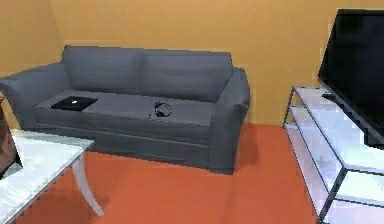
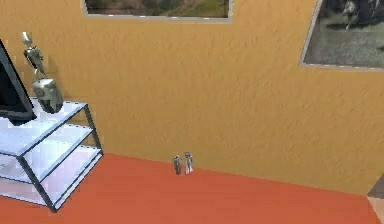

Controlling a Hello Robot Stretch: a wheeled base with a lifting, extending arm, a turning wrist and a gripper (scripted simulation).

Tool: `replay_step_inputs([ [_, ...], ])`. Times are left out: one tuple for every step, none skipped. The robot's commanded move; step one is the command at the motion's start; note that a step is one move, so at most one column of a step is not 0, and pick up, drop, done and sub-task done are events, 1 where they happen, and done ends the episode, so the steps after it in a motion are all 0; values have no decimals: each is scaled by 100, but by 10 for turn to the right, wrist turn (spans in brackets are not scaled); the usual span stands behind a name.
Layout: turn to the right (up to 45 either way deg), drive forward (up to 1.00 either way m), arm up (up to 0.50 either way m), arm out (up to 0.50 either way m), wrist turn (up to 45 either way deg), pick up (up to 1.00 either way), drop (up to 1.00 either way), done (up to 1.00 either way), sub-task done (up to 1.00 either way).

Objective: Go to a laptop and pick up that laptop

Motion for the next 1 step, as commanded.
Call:
replay_step_inputs([
  [-30, 0, 0, 0, 0, 0, 0, 0, 0],
])
